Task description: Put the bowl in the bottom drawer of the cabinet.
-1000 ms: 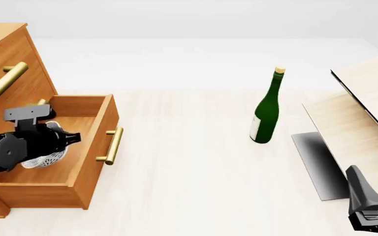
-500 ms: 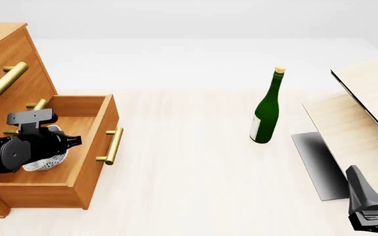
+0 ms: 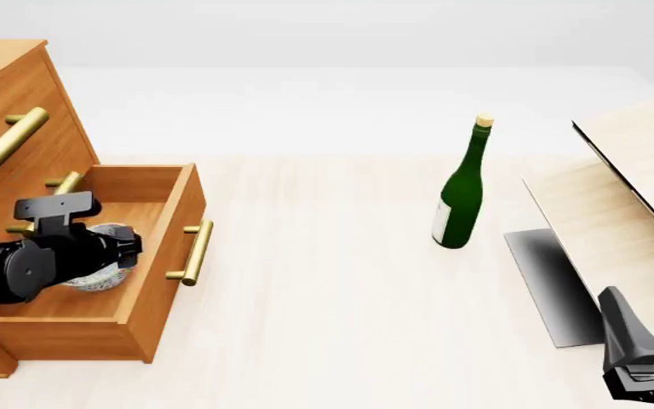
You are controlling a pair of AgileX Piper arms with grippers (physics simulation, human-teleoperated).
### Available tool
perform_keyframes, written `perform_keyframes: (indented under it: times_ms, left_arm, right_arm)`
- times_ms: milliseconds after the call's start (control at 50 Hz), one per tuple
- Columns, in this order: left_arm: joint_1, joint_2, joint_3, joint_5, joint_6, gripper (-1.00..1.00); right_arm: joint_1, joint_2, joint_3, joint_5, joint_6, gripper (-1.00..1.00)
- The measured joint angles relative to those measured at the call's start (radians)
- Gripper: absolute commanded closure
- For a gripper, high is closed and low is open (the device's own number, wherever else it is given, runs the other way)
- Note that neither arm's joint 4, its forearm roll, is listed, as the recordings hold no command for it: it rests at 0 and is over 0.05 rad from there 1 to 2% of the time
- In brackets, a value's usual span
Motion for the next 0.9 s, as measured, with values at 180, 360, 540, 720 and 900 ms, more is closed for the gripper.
perform_keyframes:
  times_ms: [180,360,540,720,900]
  left_arm:
    - [-0.003,-0.003,-0.001,-0.001,-0.001,-1.0]
    - [-0.002,-0.011,0.0,-0.004,0.005,-1.0]
    - [-0.009,-0.07,-0.018,0.026,-0.018,-1.0]
    - [-0.038,-0.154,-0.046,0.066,-0.058,-1.0]
    - [-0.073,-0.207,-0.062,0.086,-0.098,-1.0]
  right_arm:
    - [0.0,0.0,0.0,0.0,0.0,-1.0]
    - [0.0,0.0,0.0,0.0,0.0,-1.0]
    - [0.0,0.0,0.0,0.0,0.0,-1.0]
    - [0.0,0.0,0.0,0.0,0.0,-1.0]
    - [0.0,0.0,0.0,0.0,0.0,-1.0]
